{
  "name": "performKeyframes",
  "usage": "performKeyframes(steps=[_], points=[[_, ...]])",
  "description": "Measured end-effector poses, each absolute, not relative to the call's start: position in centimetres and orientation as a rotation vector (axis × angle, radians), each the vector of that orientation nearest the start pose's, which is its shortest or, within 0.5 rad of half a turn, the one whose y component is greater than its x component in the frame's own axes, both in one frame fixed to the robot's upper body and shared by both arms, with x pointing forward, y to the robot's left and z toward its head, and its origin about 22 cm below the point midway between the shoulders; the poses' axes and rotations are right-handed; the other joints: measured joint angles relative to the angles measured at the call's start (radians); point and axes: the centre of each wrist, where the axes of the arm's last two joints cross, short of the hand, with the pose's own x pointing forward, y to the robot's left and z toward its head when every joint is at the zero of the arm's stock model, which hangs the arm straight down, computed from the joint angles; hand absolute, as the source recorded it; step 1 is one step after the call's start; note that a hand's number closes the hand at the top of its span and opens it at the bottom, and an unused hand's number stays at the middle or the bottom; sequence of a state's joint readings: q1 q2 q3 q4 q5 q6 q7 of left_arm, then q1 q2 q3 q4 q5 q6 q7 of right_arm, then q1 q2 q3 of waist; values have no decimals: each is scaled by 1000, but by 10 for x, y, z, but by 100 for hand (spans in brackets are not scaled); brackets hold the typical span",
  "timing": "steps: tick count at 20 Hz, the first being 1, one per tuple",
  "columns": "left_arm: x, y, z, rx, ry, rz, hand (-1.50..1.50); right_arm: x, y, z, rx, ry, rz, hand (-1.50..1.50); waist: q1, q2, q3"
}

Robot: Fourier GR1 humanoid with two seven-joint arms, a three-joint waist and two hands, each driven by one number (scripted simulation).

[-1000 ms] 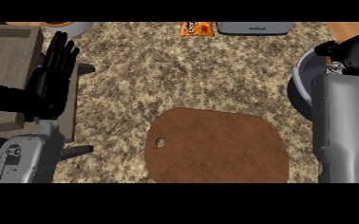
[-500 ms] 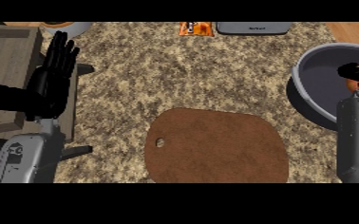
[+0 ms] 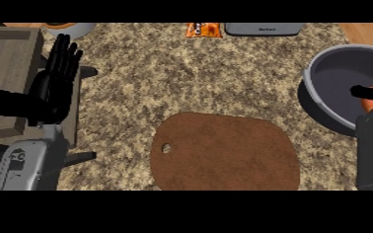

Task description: Pick the squash from the cutting board and place it in the pot

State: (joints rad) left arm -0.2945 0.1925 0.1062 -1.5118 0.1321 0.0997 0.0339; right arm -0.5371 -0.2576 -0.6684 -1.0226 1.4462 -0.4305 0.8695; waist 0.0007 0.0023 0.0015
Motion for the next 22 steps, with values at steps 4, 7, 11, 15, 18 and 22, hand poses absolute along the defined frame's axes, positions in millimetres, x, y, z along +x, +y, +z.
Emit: performKeyframes(steps=[4, 7, 11, 15, 18, 22], points=[[305, 263, 78, 102, -1763, 49, 0, 337, -400, 41, -1539, -608, -231, -150, 4, 0, 0], [303, 265, 80, 100, -1766, 46, 0, 339, -401, 37, -1544, -698, -240, -150, 6, 0, 0], [304, 262, 77, 103, -1761, 42, 0, 349, -393, 48, -1561, -850, -318, -150, 5, -1, 0], [303, 264, 79, 111, -1759, 51, 0, 350, -390, 63, -1553, -951, -483, -150, 1, -3, -1], [302, 264, 80, 113, -1757, 49, 0, 341, -393, 64, -1546, -1004, -610, -150, -2, -4, -1], [301, 266, 80, 116, -1757, 57, 0, 321, -398, 66, -1545, -1079, -729, -150, -6, -5, -1]])
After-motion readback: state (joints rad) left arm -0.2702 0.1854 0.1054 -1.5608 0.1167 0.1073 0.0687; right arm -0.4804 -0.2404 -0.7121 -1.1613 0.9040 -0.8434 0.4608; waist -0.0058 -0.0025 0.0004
